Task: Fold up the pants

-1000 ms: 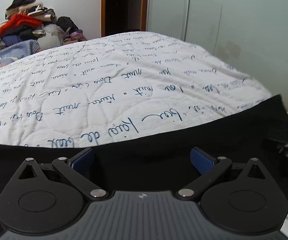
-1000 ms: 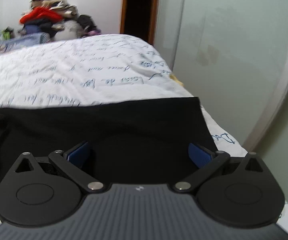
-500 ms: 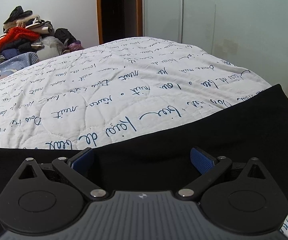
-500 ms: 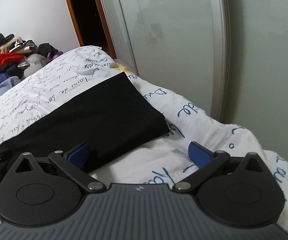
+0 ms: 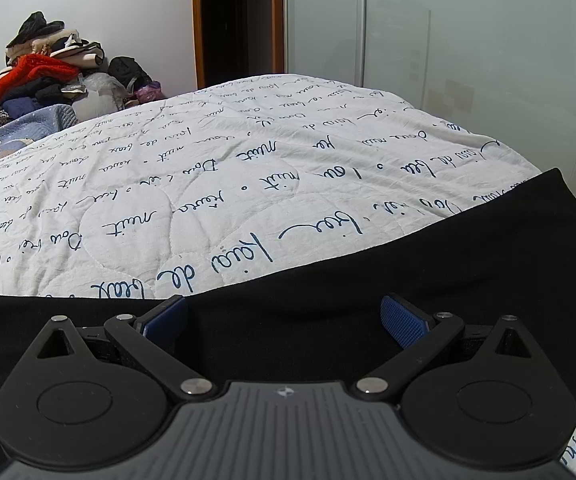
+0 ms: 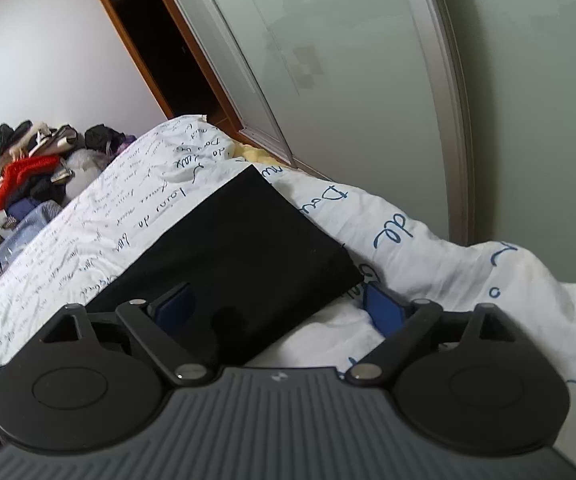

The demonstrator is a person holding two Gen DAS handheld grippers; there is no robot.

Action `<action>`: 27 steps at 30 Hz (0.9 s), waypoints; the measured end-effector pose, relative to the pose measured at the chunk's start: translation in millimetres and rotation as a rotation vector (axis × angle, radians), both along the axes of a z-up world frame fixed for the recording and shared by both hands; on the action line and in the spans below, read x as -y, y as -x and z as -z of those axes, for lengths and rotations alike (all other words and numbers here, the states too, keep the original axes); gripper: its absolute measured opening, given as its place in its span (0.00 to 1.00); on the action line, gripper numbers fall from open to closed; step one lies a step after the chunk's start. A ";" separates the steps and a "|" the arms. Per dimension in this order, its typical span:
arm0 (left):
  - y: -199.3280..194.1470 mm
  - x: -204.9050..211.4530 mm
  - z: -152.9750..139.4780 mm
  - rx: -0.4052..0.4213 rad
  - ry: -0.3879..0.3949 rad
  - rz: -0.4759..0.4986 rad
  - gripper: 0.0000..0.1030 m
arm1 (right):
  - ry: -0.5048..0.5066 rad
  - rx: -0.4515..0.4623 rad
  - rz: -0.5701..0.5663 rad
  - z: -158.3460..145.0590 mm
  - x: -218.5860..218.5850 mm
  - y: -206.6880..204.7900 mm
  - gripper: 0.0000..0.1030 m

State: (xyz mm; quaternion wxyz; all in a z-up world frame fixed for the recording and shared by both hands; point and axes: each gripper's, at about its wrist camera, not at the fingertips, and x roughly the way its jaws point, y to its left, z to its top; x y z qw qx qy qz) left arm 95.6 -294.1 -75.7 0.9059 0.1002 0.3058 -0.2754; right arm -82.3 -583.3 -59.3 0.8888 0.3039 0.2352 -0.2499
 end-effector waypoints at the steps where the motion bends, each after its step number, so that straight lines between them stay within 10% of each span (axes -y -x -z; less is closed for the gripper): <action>1: -0.1 -0.1 0.0 0.000 0.001 0.000 1.00 | -0.005 0.001 0.004 0.5 2.0 -1.3 0.77; 6: 0.0 0.2 0.2 0.000 0.001 0.000 1.00 | -0.008 0.013 0.036 0.9 6.0 -5.0 0.28; 9: -0.2 0.4 0.4 -0.001 0.001 0.000 1.00 | 0.001 0.033 0.055 1.3 4.8 -1.8 0.20; 14: -2.2 0.1 -1.9 -0.014 0.001 0.004 1.00 | 0.073 0.044 0.069 -4.9 -3.5 0.4 0.11; 18: -5.0 3.1 -12.2 -0.058 0.004 0.042 1.00 | 0.328 -0.040 0.008 -22.9 -36.0 -14.1 0.10; 27: -35.4 29.3 -42.6 -0.532 0.351 0.189 1.00 | 0.762 -0.144 -0.186 -37.2 -109.6 -35.0 0.10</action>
